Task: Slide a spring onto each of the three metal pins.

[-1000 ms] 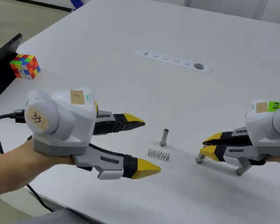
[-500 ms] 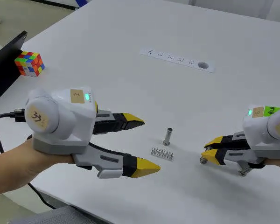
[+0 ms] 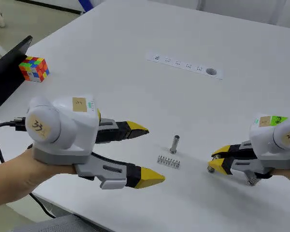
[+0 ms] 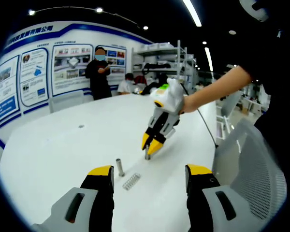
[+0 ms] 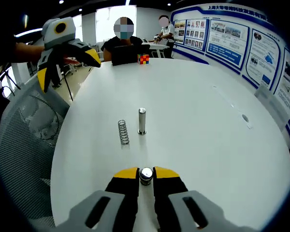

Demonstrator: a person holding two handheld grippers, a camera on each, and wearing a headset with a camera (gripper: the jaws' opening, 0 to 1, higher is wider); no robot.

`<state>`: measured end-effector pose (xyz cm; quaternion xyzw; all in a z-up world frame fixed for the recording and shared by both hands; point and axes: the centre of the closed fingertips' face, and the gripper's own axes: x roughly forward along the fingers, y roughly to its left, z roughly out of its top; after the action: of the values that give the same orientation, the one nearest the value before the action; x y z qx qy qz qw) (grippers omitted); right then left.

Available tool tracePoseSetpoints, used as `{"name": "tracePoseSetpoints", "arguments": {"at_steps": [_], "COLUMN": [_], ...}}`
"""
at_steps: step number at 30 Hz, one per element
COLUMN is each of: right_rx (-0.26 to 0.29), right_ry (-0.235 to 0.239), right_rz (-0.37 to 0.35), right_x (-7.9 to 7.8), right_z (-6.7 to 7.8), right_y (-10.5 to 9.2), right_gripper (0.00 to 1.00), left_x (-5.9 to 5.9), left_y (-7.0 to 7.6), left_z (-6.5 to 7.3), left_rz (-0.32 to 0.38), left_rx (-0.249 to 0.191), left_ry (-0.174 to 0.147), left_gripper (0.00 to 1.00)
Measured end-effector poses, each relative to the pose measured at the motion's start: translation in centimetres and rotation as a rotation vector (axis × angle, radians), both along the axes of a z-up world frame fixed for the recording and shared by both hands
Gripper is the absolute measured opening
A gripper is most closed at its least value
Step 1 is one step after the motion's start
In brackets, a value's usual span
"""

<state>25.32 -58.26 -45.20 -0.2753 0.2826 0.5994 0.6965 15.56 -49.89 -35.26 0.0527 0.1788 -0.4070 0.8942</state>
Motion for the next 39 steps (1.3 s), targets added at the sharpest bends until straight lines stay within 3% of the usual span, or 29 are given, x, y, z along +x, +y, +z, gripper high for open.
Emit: {"name": "tracePoseSetpoints", "arguments": {"at_steps": [4, 12, 18, 22, 31, 39], "right_rx": [-0.001, 0.063, 0.104, 0.114, 0.020, -0.029], "right_ry": [-0.009, -0.035, -0.051, -0.050, -0.060, -0.045], "right_rz": [-0.009, -0.032, 0.004, 0.045, 0.153, 0.142], "right_x": [0.0, 0.1, -1.1, -2.5, -4.7, -3.9], "right_z": [0.1, 2.9, 4.6, 4.9, 1.7, -0.2], "right_y": [-0.1, 0.3, 2.5, 4.1, 7.0, 7.8], "right_gripper": [0.20, 0.21, 0.21, 0.21, 0.21, 0.21], "left_x": [-0.1, -0.4, -0.6, -0.8, -1.7, -1.7], "left_y": [0.1, 0.5, 0.9, 1.3, 2.1, 3.1], "left_z": [0.1, 0.3, 0.4, 0.6, 0.6, 0.4], "left_rz": [0.001, 0.011, 0.010, 0.015, 0.012, 0.024], "left_rx": [0.008, 0.018, 0.034, 0.036, 0.049, 0.049], "left_ry": [-0.002, -0.004, -0.004, -0.006, 0.001, 0.008], "left_gripper": [0.61, 0.61, 0.61, 0.61, 0.61, 0.60]}}
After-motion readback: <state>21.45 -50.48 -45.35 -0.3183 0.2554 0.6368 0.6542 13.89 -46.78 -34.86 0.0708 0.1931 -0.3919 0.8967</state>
